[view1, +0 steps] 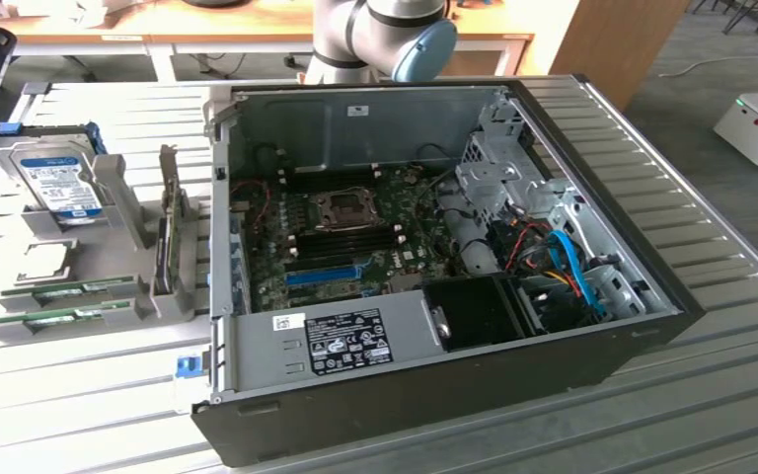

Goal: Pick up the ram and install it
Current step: 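Pick up the ram and move it above insertion slot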

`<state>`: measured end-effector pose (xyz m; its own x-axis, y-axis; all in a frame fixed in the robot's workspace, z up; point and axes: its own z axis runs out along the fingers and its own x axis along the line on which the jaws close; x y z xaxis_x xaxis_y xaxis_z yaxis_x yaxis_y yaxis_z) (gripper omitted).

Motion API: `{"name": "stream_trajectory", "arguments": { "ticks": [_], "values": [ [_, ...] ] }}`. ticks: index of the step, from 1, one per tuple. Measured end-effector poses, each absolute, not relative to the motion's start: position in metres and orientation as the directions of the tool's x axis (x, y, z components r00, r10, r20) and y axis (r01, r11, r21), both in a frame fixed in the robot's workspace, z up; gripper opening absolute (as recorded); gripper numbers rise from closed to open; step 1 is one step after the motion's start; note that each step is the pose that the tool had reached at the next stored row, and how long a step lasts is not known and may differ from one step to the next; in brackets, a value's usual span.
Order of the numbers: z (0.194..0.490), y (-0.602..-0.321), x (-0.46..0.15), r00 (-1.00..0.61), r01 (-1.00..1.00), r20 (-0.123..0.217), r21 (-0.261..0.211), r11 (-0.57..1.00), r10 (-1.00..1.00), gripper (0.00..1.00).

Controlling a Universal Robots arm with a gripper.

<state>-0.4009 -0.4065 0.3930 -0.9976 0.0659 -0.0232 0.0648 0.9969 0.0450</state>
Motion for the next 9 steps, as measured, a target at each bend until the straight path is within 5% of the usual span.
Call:
{"name": "stream_trajectory", "arguments": {
  "ticks": [9],
  "values": [
    [0.3928,-0.4065,-0.4009,-0.999,-0.023,-0.023,0.045,0.999,-0.022,0.11]
  ]
}}
